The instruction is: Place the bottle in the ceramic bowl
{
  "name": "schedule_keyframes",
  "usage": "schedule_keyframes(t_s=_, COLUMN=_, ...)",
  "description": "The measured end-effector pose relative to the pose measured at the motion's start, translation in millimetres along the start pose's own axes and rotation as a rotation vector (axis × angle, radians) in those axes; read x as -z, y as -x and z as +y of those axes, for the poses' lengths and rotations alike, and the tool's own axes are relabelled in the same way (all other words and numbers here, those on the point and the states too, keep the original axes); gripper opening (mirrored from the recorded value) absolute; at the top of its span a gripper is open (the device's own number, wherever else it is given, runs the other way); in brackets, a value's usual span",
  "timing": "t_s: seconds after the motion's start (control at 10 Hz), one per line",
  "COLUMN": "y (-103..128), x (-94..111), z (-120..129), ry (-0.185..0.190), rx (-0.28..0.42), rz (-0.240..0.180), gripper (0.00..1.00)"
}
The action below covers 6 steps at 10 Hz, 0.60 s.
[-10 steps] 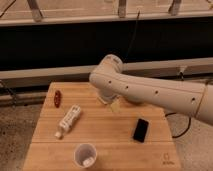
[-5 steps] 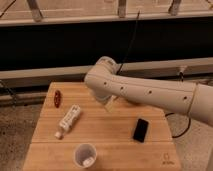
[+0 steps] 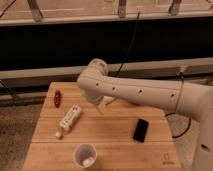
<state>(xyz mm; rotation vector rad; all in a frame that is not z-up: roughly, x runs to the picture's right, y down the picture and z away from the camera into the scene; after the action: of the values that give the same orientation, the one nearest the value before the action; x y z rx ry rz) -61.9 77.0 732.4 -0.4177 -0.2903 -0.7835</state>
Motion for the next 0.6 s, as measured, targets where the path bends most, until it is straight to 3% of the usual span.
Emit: schedule_keyframes(t_s=0.6, y=18.6, x=-22.9, z=-22.2, ry=0.004, rx=0.108, rz=-0.041, gripper=0.8)
